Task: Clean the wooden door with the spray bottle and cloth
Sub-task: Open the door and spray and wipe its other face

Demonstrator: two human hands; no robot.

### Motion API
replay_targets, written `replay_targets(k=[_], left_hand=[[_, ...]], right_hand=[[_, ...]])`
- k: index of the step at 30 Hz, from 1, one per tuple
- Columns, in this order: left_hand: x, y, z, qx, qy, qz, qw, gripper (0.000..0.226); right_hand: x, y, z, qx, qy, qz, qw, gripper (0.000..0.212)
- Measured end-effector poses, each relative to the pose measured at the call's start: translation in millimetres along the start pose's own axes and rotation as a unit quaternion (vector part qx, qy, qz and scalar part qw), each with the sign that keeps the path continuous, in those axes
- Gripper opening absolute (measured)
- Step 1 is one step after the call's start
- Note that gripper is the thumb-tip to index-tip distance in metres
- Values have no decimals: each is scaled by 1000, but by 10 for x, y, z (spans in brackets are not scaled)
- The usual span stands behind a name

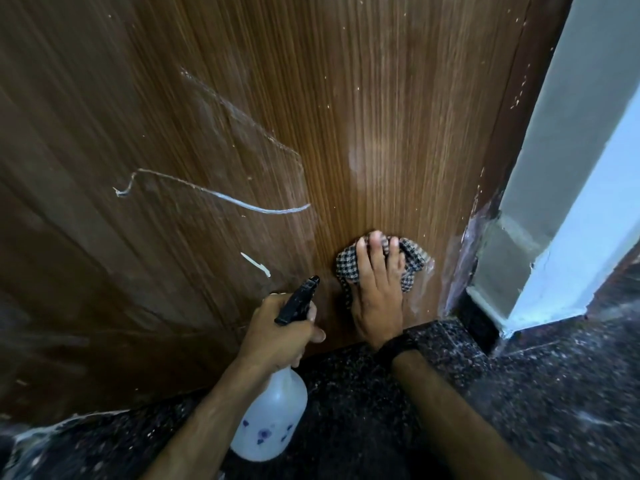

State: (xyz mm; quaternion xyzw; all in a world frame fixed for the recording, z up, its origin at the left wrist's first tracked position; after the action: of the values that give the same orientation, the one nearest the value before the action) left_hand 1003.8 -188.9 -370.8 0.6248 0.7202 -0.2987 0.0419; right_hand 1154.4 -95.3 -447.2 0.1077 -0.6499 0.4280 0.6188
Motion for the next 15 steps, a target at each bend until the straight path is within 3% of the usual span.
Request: replay_targets(k=[5, 10, 15], left_hand=[[5, 50, -3, 9, 1, -9, 1000, 27], [16, 125, -34, 47, 5, -2, 999, 29], [40, 156, 5, 82, -2, -5, 997, 29]], right_hand=[[86, -94, 6, 44, 26, -2, 999, 78], [442, -326, -170, 81, 101, -62, 990, 59], [340, -291, -229, 83, 84, -52, 992, 56]])
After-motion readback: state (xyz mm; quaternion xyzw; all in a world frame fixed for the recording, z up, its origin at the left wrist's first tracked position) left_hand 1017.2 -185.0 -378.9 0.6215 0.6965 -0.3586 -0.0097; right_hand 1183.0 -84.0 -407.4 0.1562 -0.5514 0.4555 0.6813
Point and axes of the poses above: each hand's wrist, its own x-axis towards the middle knuckle, its own y-axis out of the palm, z = x × y, the point moved 3 cm from there along x, towards the middle knuckle, and after that the axes turned 12 degrees about -y, right-handed, at the moved point
